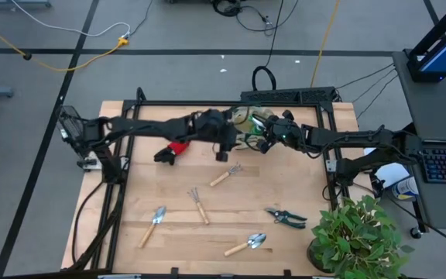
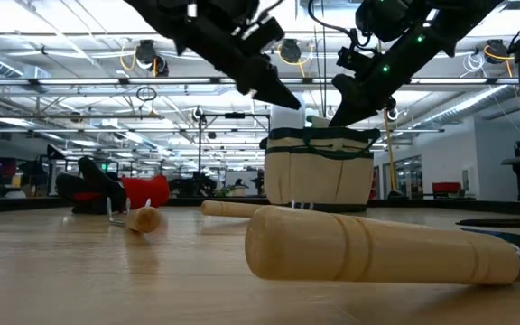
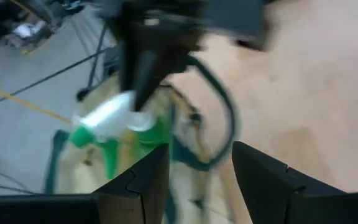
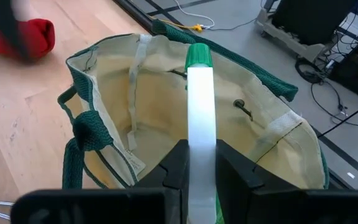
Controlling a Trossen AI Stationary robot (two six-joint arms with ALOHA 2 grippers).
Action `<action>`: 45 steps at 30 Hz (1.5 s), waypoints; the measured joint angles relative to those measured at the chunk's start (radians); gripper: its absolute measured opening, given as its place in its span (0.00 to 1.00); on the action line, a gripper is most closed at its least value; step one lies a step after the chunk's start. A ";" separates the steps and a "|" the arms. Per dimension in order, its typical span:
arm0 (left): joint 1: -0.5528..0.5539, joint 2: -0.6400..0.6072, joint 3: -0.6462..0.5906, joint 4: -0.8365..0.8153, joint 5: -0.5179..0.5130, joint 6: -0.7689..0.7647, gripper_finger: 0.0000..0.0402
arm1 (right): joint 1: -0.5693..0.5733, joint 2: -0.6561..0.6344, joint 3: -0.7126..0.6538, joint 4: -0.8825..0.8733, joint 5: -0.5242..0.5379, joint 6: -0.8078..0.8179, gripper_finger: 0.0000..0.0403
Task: Pick & Place Garden tools in Gardening bag
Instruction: Put the green spray bottle into the gardening bag
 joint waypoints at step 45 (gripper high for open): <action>0.072 0.002 0.072 -0.455 0.120 0.075 0.02 | -0.025 -0.186 0.000 -0.241 -0.022 0.011 0.17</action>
